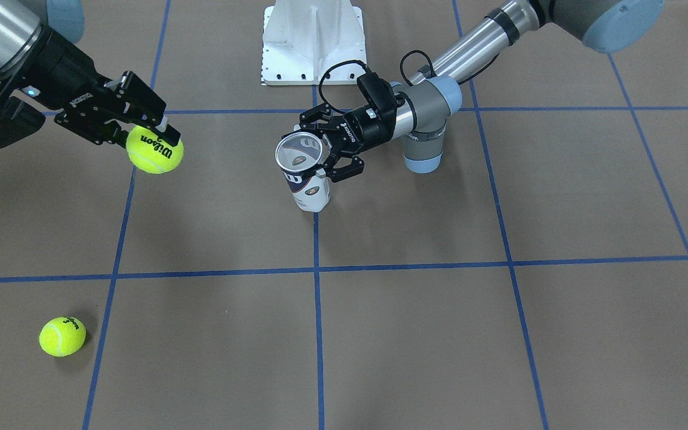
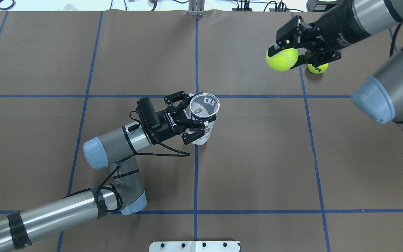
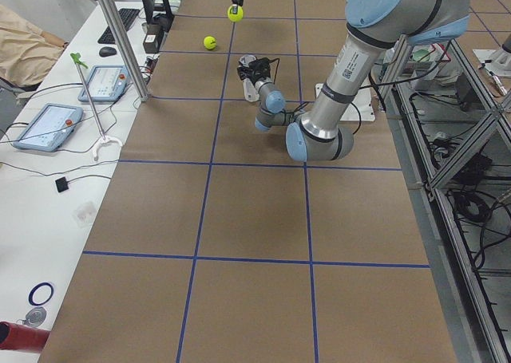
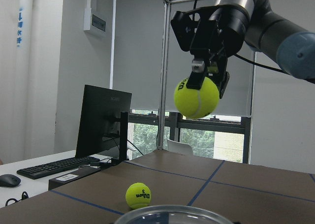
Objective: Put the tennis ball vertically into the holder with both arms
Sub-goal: 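Carry the yellow ball with the right gripper above the upright can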
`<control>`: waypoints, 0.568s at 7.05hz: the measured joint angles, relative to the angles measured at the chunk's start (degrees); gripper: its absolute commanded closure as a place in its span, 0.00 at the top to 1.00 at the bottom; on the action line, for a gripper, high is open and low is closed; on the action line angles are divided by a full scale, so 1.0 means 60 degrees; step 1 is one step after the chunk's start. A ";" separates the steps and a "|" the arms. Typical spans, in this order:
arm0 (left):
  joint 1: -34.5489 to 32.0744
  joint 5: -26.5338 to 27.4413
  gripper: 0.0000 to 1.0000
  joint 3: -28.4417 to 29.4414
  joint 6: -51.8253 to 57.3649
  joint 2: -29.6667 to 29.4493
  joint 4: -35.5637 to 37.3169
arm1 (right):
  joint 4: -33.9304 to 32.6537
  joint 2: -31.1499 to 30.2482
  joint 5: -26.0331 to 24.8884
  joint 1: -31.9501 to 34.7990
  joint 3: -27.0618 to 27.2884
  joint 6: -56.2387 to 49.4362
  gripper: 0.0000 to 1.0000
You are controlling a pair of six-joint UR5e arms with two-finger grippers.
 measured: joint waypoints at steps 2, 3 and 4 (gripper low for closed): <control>0.0000 0.0000 0.74 0.0004 0.0000 -0.0003 0.0000 | -0.0954 0.1099 -0.0818 -0.0668 0.0015 0.0736 0.11; 0.0000 0.0000 0.74 0.0009 0.0000 -0.0004 0.0000 | -0.1408 0.1495 -0.1431 -0.1164 0.0018 0.0995 0.11; 0.0000 0.0000 0.74 0.0017 0.0000 -0.0004 0.0001 | -0.2002 0.1875 -0.2133 -0.1731 0.0018 0.1117 0.11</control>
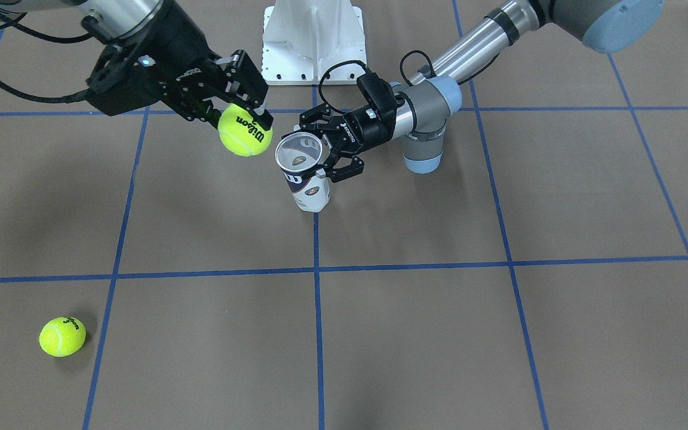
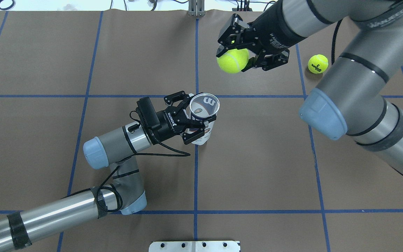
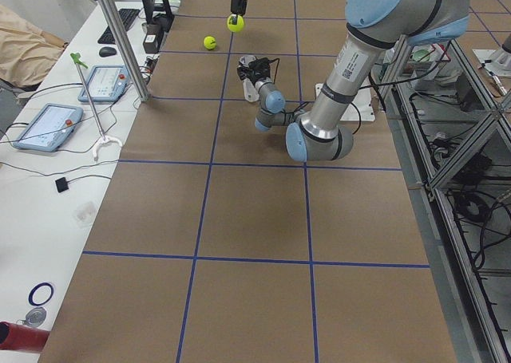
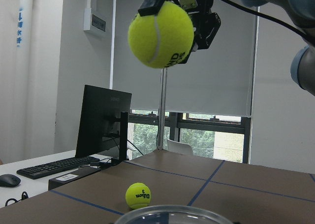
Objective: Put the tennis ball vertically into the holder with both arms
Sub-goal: 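Carry the yellow ball with the right gripper above the upright can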
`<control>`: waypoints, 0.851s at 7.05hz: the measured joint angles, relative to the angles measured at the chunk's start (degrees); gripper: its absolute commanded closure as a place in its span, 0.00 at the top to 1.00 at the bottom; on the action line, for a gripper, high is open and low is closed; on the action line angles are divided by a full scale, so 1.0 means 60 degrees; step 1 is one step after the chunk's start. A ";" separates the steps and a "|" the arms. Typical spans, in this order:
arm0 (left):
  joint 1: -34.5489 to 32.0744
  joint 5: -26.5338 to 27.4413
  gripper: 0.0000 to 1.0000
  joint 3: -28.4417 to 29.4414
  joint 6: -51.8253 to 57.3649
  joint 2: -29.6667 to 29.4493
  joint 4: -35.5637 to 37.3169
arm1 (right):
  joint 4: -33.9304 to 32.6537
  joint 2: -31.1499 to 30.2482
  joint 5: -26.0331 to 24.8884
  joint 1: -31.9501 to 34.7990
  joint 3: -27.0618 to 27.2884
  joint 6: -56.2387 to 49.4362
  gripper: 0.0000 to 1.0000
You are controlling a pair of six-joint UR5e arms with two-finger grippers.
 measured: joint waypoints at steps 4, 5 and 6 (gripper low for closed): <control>0.0000 0.0000 0.74 0.0017 0.0000 0.0000 0.0000 | -0.1518 0.0636 -0.2002 -0.1553 -0.0050 0.0010 0.36; 0.0000 0.0000 0.74 0.0027 0.0000 0.0000 0.0000 | -0.1682 0.0646 -0.2133 -0.1692 -0.0053 -0.0044 0.41; 0.0000 0.0000 0.74 0.0034 0.0000 0.0000 0.0000 | -0.1772 0.0628 -0.2193 -0.1767 -0.0055 -0.0089 0.43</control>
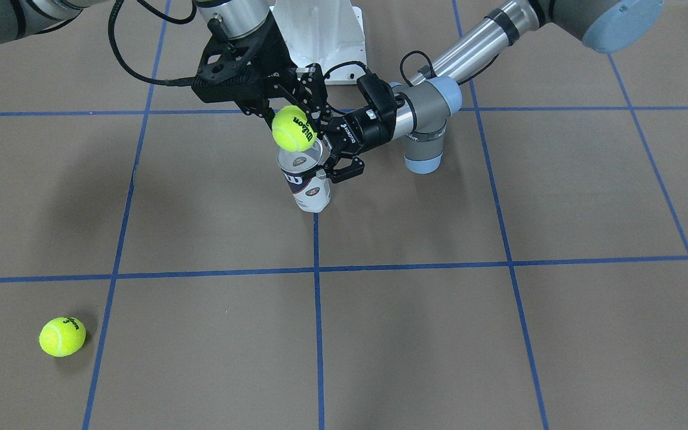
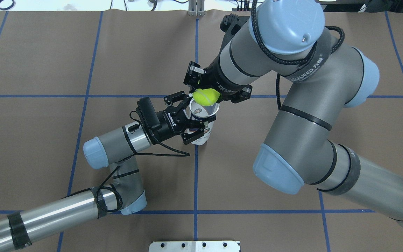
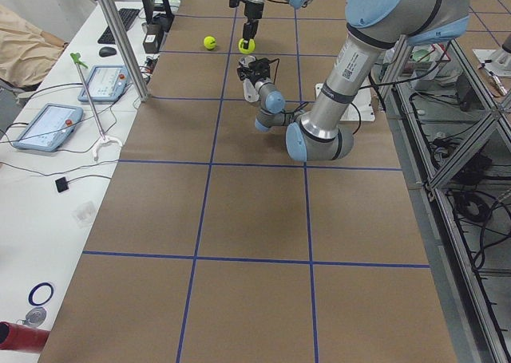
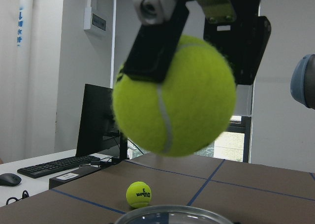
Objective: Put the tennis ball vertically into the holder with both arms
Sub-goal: 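Carry the yellow ball with the right gripper above the upright can, then lower the ball into the can opening and open the right gripper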
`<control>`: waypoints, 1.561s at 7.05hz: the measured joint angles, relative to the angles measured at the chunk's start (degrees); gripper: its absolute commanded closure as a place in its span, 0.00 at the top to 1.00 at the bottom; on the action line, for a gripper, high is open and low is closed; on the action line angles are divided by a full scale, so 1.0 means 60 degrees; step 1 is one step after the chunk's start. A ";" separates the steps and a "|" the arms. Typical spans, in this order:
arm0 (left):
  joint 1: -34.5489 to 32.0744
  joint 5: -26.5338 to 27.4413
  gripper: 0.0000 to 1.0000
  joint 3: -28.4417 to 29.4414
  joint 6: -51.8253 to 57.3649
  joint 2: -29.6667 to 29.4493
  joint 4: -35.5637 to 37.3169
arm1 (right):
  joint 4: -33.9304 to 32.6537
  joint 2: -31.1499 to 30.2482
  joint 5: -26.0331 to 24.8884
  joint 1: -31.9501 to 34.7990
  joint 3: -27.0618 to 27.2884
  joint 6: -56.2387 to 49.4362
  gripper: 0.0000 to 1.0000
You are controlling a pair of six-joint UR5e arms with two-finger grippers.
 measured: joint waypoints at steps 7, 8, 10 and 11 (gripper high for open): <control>0.0015 0.0014 0.74 0.0008 0.0000 0.0000 0.0000 | -0.0387 -0.0017 -0.0649 -0.0367 0.0043 -0.0125 0.99; 0.0015 0.0014 0.76 0.0008 0.0000 0.0000 0.0000 | -0.0398 -0.0007 -0.0664 -0.0371 0.0067 -0.0131 0.99; 0.0015 0.0014 0.82 0.0004 0.0000 0.0000 0.0003 | -0.0403 0.0000 -0.0670 -0.0375 0.0118 -0.0133 0.99; 0.0011 0.0014 0.85 -0.0011 0.0000 0.0000 0.0009 | -0.0404 0.0000 -0.0671 -0.0373 0.0125 -0.0130 0.99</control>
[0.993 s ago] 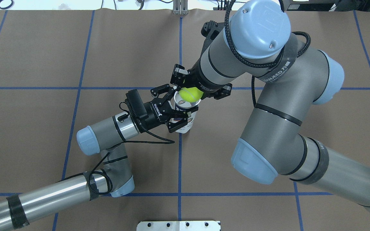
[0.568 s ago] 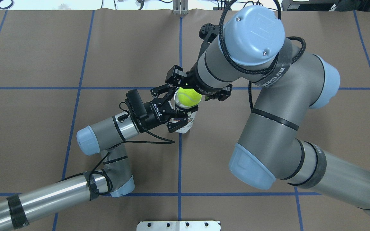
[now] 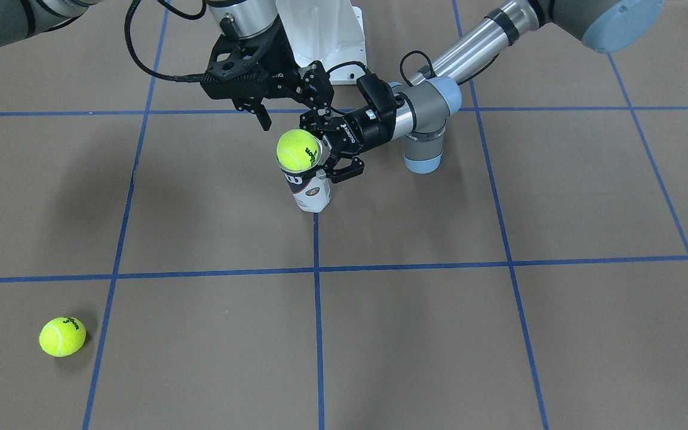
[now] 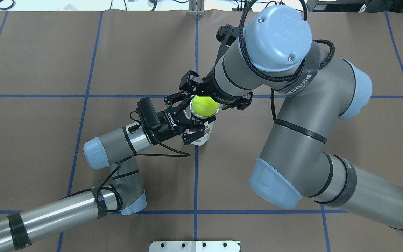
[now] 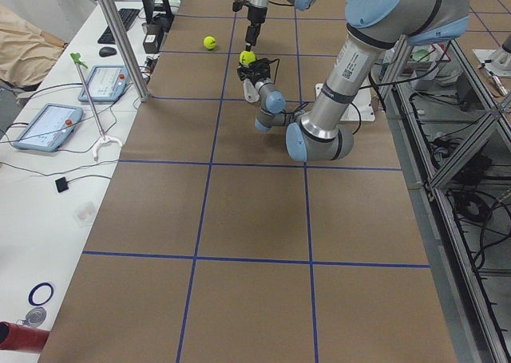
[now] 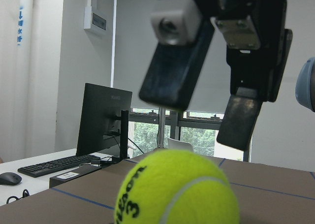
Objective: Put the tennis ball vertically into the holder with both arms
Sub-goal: 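Lower the ball into the can opening and open the right gripper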
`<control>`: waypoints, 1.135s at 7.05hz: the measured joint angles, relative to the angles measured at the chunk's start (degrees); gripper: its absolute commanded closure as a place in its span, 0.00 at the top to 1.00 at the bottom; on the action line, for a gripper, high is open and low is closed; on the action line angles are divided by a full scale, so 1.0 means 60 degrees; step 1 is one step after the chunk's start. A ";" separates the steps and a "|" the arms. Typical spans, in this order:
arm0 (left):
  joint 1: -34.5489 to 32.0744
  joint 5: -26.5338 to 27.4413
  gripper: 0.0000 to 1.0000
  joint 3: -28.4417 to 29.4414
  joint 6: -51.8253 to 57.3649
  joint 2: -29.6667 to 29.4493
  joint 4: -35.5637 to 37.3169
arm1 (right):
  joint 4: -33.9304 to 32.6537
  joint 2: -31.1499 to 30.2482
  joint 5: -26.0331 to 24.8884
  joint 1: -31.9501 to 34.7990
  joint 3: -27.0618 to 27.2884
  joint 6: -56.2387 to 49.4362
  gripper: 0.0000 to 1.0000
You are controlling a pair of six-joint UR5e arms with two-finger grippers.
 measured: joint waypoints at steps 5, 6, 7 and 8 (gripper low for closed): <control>-0.0070 0.0000 0.95 -0.0049 0.0021 0.0032 0.0005 | 0.0000 -0.0001 -0.0014 0.0012 0.0006 0.0001 0.99; -0.0078 0.0000 0.96 -0.0052 0.0025 0.0047 0.0005 | 0.0000 -0.0007 -0.0015 0.0012 0.0006 0.0004 0.99; -0.0081 0.0000 0.96 -0.0054 0.0027 0.0052 0.0002 | -0.0001 -0.0012 -0.0015 0.0012 0.0006 0.0004 0.99; -0.0084 0.0000 0.96 -0.0054 0.0026 0.0057 -0.0004 | 0.0000 -0.0021 -0.0015 0.0012 0.0022 -0.0001 0.99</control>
